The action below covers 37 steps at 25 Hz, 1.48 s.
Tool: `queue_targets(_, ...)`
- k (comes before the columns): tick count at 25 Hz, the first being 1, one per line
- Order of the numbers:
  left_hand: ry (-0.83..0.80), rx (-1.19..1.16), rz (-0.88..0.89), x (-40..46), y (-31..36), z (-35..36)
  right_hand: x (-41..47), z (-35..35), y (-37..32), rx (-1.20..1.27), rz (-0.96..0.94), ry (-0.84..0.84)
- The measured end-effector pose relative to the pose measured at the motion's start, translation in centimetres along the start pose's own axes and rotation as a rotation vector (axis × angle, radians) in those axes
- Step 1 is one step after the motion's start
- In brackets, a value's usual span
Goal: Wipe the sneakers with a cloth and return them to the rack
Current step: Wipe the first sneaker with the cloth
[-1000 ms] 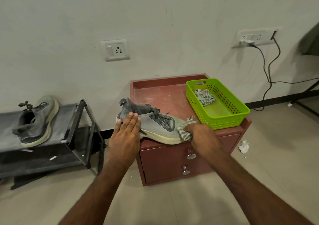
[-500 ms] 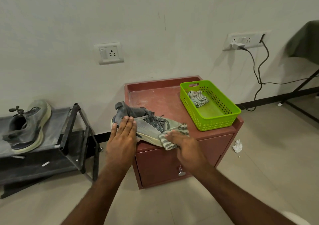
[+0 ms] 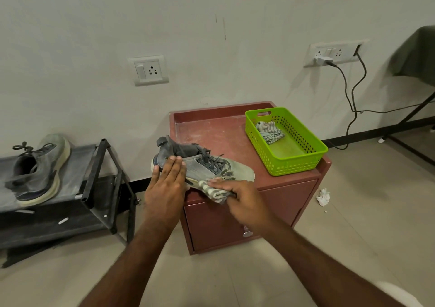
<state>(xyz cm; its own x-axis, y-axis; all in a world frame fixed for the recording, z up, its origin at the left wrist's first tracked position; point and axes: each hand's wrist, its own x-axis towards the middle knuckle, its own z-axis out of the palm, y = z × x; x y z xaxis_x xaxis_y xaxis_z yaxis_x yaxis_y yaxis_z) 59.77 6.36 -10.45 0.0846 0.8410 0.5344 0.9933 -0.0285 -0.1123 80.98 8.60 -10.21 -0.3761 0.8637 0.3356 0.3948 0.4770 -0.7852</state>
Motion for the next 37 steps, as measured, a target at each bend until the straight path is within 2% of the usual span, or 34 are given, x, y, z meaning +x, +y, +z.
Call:
queue_targets(2,0.003,0.007,0.002,0.1,-0.1,0.0,0.8,-1.2,0.4,0.062,0.044,0.078)
queue_targets(4,0.015,0.008,0.001,0.1,-0.3,-0.1,0.9,-0.9,0.3,-0.094,-0.074,0.079)
queue_targets(6,0.032,0.000,0.016,0.0,-0.2,-0.1,0.6,-0.4,-0.2,-0.184,-0.144,-0.069)
queue_targets(9,0.028,-0.012,0.023,-0.1,-0.4,-0.2,0.9,-3.9,-0.2,-0.239,-0.122,-0.279)
queue_targets(10,0.023,-0.014,0.020,-0.1,-0.6,-0.2,0.9,-5.3,0.0,-0.270,-0.115,-0.269)
queue_targets(13,-0.007,-0.016,0.002,0.0,-0.4,-0.4,0.8,-6.7,1.4,-0.339,-0.093,0.046)
queue_targets(14,-0.034,-0.016,-0.014,0.0,-0.3,-0.4,0.7,-5.8,1.6,-0.361,-0.074,0.090)
queue_targets(17,-0.080,-0.051,-0.039,0.4,0.0,-1.1,0.4,-2.9,1.0,-0.253,-0.037,-0.007)
queue_targets(20,0.012,-0.180,0.028,0.4,-0.9,-1.9,1.1,-2.6,1.3,-0.221,-0.048,0.027)
queue_targets(22,0.032,-0.290,-0.058,0.5,-1.9,-2.9,1.7,-2.4,1.5,-0.242,-0.055,-0.010)
queue_targets(25,-0.069,-0.662,-0.397,1.3,-2.2,-4.0,3.1,-2.6,1.9,-0.217,-0.023,-0.052)
queue_targets(27,-0.075,-0.859,-0.481,1.8,-1.7,-4.3,3.9,-2.8,1.9,-0.291,0.029,-0.020)
queue_targets(29,0.004,-0.827,-0.574,2.1,-1.2,-4.4,4.2,-3.1,1.3,-0.494,0.078,0.053)
queue_targets(31,0.037,-0.665,-0.634,2.4,-0.5,-4.8,4.0,-3.3,1.0,-0.660,0.100,0.112)
queue_targets(33,0.026,-0.530,-0.579,2.9,0.3,-5.2,3.8,-3.4,0.9,-0.755,0.133,0.157)
queue_targets(37,-0.083,-0.394,-0.496,3.4,2.9,-5.3,3.4,-4.1,1.5,-0.597,0.304,0.094)
